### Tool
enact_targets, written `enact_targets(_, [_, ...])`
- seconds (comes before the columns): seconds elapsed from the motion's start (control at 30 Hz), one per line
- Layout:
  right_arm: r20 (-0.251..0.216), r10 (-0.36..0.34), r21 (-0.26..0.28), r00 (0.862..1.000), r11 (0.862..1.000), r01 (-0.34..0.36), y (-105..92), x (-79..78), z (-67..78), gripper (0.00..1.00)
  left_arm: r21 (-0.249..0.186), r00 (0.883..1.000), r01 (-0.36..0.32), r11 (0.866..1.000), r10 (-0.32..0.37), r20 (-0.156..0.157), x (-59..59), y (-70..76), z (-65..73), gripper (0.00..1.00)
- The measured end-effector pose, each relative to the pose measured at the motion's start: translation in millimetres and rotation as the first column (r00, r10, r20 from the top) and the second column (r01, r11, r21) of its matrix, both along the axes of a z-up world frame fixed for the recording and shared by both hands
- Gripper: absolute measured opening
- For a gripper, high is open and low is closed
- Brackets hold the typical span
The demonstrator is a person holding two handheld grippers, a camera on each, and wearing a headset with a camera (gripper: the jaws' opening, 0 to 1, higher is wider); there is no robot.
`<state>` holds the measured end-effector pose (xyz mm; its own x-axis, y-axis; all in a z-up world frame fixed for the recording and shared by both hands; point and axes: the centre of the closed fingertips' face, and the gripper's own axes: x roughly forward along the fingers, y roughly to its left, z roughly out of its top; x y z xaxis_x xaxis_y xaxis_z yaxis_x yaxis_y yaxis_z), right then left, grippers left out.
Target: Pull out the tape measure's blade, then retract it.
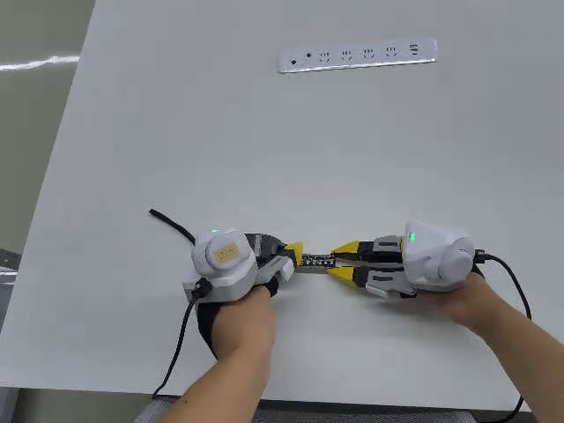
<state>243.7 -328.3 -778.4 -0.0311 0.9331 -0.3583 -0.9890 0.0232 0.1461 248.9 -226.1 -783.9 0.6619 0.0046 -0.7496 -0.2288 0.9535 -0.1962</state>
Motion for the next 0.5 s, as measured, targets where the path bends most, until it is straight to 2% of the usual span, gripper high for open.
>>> enact_targets(0.5, [0.008,0.008,0.004,1.0,1.0,-0.008,8.6,-0.4,0.3,0.12,-0.001,1.0,-0.001,1.0,0.001,0.002,0.3,0.5,-0.3,0.74])
